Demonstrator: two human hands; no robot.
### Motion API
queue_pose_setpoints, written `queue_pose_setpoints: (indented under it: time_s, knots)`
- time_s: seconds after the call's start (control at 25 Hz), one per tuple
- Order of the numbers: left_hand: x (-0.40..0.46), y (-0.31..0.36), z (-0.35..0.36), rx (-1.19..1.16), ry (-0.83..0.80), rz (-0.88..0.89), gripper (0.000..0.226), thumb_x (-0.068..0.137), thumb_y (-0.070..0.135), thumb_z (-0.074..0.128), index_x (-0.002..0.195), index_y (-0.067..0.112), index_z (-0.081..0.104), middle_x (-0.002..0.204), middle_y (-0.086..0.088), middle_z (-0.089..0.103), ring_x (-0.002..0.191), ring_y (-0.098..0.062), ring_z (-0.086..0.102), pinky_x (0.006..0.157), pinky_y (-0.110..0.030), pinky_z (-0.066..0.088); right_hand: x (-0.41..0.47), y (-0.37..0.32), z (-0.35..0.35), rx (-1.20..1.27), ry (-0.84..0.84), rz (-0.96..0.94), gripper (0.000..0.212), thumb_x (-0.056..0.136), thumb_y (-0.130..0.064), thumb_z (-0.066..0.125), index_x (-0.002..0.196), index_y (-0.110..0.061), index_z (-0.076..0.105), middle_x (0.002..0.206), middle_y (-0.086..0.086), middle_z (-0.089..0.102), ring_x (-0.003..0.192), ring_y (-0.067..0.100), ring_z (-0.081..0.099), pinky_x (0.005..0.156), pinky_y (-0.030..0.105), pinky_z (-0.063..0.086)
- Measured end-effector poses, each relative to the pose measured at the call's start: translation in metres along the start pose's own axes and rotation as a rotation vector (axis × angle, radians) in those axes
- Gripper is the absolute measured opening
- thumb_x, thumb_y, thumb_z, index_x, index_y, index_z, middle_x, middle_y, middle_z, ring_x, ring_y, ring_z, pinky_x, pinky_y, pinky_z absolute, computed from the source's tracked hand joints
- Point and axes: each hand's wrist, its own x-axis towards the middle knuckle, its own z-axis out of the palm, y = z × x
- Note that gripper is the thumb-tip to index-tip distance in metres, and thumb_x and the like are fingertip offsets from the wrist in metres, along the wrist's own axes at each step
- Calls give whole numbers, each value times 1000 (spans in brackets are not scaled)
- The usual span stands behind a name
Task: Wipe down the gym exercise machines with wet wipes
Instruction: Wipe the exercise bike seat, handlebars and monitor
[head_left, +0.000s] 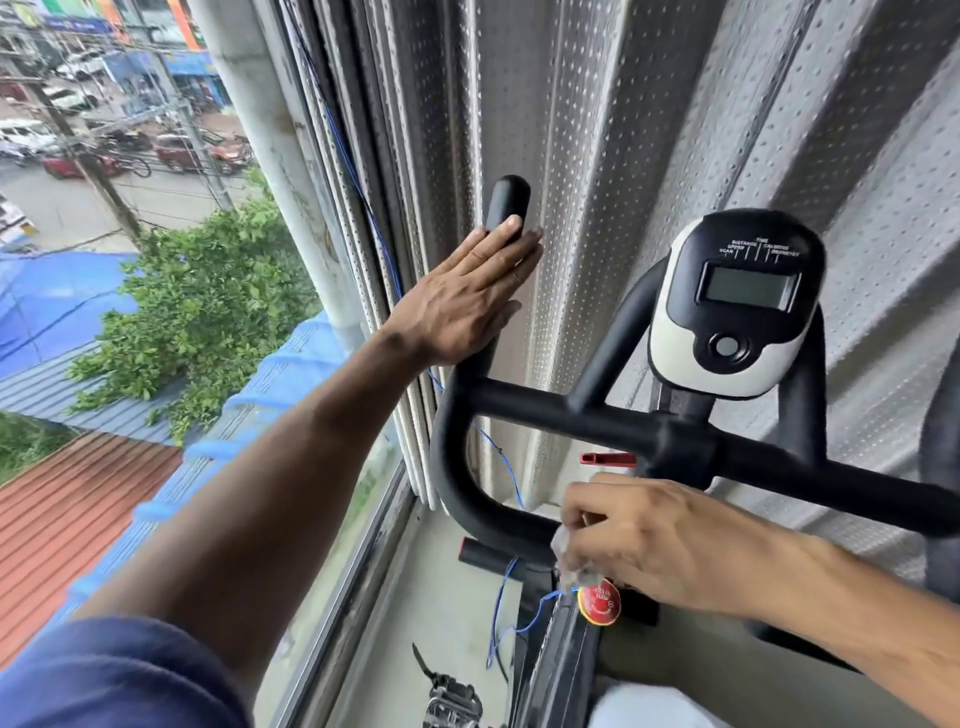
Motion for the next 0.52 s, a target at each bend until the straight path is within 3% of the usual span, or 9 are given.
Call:
queue_pose_setpoints:
  time_s: [0.12,0.28,0.52]
  knots:
    - [14,-14,-7,99,-68,159,61,112,39,27,164,8,22,172,-11,17,160,-28,7,131,-43,3,19,-8,16,-16,57,2,7,95,-28,68,95,-34,72,95,-14,52,81,1,50,66,16,45]
    - [15,-17,-8,57,-41,126,59,113,37,28,163,5,25,172,-13,19,160,-31,11,131,-44,5,83,-19,40,83,186,87,7,94,-20,68,93,-26,72,90,-9,49,79,13,60,65,32,56]
    - [10,-15,-4,-42,-8,85,59,113,35,32,161,2,28,170,-15,24,159,-35,15,131,-46,8,156,-12,29,-112,381,294,18,86,-5,67,73,-16,61,82,1,41,59,29,62,50,30,32]
